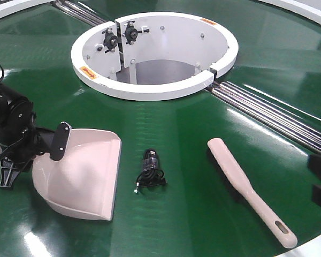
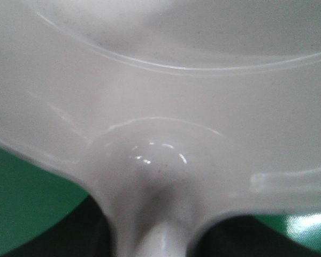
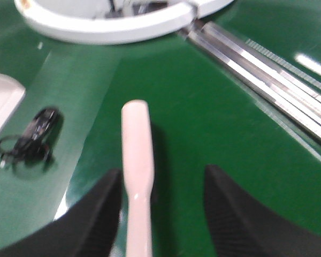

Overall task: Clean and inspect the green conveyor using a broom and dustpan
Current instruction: 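Reach the right gripper down and grasp the pink brush handle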

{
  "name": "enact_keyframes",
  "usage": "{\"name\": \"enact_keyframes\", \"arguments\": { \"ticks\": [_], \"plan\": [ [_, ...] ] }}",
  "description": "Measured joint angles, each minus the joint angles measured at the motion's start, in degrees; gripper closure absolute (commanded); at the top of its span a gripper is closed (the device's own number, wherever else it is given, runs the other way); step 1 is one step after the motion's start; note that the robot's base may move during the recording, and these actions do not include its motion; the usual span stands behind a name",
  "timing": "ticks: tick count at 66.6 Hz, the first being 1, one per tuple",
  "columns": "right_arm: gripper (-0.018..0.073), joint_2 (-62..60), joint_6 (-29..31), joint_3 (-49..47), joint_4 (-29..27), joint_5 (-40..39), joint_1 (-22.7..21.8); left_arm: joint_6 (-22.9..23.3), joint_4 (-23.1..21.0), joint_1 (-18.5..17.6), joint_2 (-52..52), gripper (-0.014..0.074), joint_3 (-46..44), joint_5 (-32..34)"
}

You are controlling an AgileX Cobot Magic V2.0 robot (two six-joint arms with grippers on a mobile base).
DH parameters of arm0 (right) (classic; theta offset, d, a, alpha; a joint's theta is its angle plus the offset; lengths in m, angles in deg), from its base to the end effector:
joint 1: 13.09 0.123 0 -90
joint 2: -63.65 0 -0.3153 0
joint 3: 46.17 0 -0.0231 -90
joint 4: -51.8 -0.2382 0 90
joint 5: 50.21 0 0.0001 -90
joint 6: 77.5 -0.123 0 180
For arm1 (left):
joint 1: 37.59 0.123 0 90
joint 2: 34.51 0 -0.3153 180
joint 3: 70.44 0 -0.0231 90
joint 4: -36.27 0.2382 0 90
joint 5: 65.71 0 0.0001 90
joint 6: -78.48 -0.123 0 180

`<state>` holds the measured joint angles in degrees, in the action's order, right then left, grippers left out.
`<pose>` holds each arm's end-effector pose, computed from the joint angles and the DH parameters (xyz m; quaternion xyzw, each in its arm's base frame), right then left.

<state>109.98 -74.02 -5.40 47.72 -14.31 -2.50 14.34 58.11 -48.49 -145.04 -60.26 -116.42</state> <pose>0.1191 0.0275 0.3193 -0.0923 0.8735 0.0616 0.4739 0.3493 -0.0312 0.2007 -0.6825 -0.7104 -0.1716 0.0039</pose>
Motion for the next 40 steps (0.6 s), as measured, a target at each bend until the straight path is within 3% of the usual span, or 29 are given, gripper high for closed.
{"name": "enact_keyframes", "arguments": {
  "ticks": [11,19,40],
  "plan": [
    [-0.0004,9.1,-2.4,-7.0,3.2,7.5,4.6,0.0,0.0,0.0,0.0,0.0603,0.0,0.0],
    [-0.0008,16.9,-5.5,-11.5,6.8,13.0,7.4,0.0,0.0,0.0,0.0,0.0603,0.0,0.0],
    [-0.0008,32.9,-7.6,-18.7,8.5,20.4,8.4,0.0,0.0,0.0,0.0,0.0603,0.0,0.0]
  ]
}}
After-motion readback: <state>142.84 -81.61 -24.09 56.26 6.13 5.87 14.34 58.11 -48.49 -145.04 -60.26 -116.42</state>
